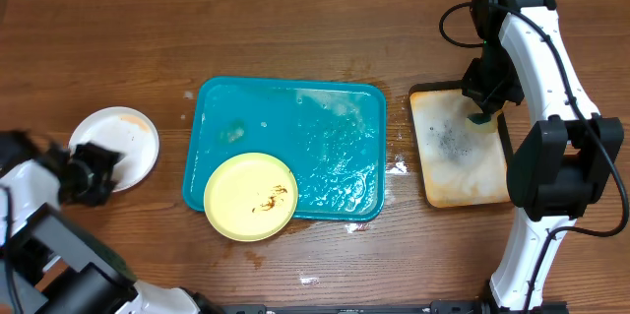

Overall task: Clean dirty plates on tray and stack at the side
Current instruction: 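Move the left gripper to the rim of the yellow plate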

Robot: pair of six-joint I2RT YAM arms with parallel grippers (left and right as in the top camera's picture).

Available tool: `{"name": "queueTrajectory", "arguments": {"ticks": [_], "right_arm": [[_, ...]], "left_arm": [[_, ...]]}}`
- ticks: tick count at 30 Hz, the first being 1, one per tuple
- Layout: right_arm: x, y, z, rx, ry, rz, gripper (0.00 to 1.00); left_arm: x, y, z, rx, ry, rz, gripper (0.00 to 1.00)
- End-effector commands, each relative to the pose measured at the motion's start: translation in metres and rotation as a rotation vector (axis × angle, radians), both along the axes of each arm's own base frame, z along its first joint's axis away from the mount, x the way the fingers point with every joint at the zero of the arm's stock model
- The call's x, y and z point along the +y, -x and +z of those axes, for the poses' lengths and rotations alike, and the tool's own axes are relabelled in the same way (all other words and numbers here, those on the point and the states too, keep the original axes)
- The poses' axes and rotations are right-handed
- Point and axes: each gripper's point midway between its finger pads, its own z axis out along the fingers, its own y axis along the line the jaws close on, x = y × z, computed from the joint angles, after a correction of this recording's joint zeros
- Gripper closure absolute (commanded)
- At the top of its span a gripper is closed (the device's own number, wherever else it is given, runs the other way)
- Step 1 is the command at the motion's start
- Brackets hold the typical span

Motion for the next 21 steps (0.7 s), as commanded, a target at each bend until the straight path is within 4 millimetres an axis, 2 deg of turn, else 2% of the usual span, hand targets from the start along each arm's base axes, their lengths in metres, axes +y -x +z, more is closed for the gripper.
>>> {"name": "queueTrajectory", "arguments": {"ticks": [1, 5, 8, 11, 16, 19, 21], "right_arm": [[0.002, -0.002, 0.017, -0.054, -0.009, 0.011, 0.96], [0.002, -0.003, 0.017, -0.057, -0.009, 0.012, 0.96], [0.004, -0.007, 0.016, -0.073, -0.017, 0.017, 0.96], [0.029, -0.020, 0.012, -0.108, -0.188, 0.148, 0.96], [0.074, -0.030, 0.014, -0.164, -0.453, 0.379, 0.96], [0.077, -0.027, 0.008, -0.148, -0.466, 0.379, 0.96], [0.076, -0.019, -0.004, -0.113, -0.470, 0.366, 0.96]], "left_arm": [[-0.026, -0.032, 0.040, -0.095, -0.060, -0.136, 0.39], [-0.066, -0.039, 0.063, -0.093, -0.073, -0.252, 0.38], [-0.095, -0.025, 0.060, -0.012, -0.082, -0.353, 0.38], [-0.127, -0.013, 0.055, 0.045, -0.073, -0.502, 0.42], [-0.170, 0.004, 0.053, 0.102, -0.038, -0.677, 0.40], [-0.187, 0.015, 0.053, 0.132, -0.024, -0.758, 0.40], [-0.193, 0.021, 0.053, 0.152, -0.013, -0.786, 0.40]]}}
